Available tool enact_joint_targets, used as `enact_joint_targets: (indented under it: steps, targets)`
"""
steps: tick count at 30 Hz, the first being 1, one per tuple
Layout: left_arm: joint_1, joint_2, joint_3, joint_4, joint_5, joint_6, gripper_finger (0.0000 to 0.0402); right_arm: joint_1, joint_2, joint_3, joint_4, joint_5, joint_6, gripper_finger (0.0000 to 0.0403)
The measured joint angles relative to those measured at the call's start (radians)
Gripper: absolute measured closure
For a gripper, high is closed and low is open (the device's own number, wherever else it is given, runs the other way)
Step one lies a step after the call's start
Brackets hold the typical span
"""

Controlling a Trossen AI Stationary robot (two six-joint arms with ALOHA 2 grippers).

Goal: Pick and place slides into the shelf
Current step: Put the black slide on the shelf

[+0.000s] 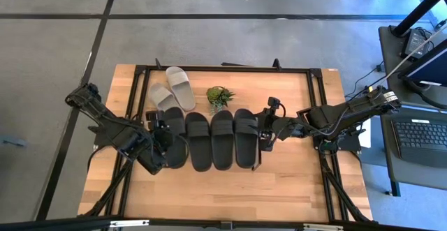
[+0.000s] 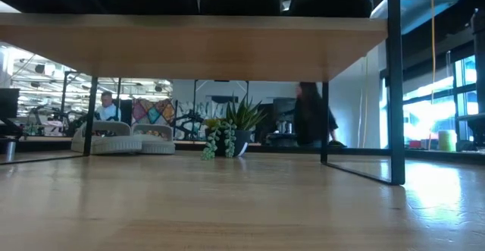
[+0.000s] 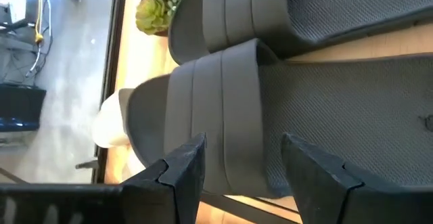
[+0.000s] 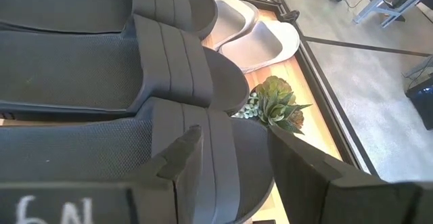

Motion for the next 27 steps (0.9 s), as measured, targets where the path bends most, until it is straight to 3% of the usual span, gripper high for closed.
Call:
enact_joint_targets:
  steps: [14,27]
  targets:
    - [0.044,0.008,0.000,0.001,-0.004,0.001,0.0219,0.000,0.000,0.000,-0.001,0.000,0.001,0.0237]
    - [0.112,0.007,-0.090,0.000,-0.050,0.133,0.0219,0.000,0.000,0.000,-0.002,0.000,0.002,0.0238]
